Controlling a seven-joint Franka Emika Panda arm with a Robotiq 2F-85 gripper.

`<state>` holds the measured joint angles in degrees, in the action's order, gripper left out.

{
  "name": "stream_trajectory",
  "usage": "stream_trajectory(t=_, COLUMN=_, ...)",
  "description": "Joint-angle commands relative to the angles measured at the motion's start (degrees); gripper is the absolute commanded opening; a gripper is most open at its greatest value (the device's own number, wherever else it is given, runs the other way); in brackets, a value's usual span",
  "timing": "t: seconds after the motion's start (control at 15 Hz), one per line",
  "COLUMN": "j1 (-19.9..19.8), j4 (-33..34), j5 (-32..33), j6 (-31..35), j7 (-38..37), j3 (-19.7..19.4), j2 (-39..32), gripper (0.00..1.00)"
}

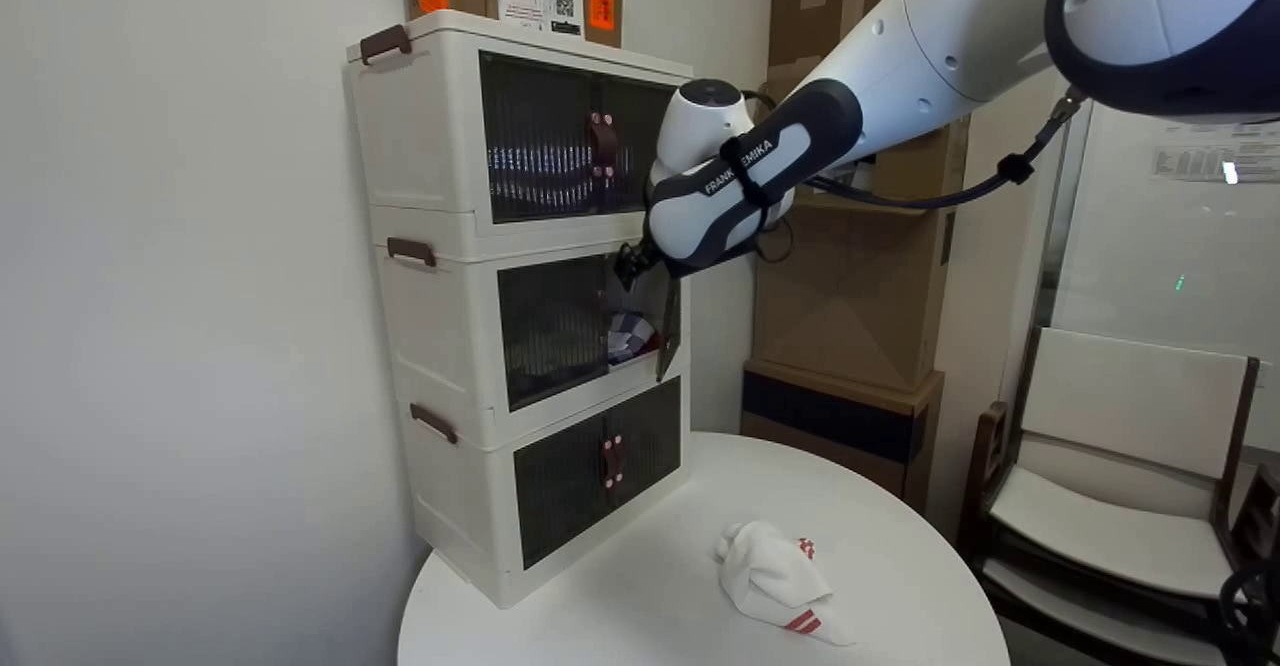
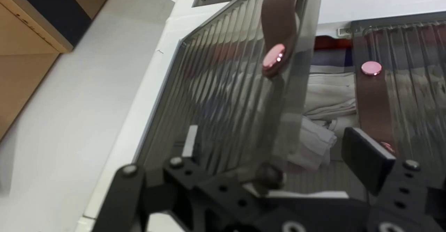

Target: Close the middle left and right cabinet doors

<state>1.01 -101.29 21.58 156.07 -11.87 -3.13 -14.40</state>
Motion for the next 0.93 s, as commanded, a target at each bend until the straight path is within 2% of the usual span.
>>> stream_trajectory(t=0.0, j1=0.3, j4=-0.1, j5=-5.4, j6=2.9, j7=6.6, j3=2.4, j2=-0.2, gripper=1.00)
stream_trajectory(t=0.33, j1=-1.0, j4=-2.6, j5=-12.3, j6=1.2, j7=14.3, j3=4.5, j2=3.5, gripper=1.00)
stream_trajectory(t=0.87, j1=-1.4, j4=-4.9, j5=-12.9, j6=2.9, j7=14.9, j3=3.2, j2=9.8, gripper=1.00)
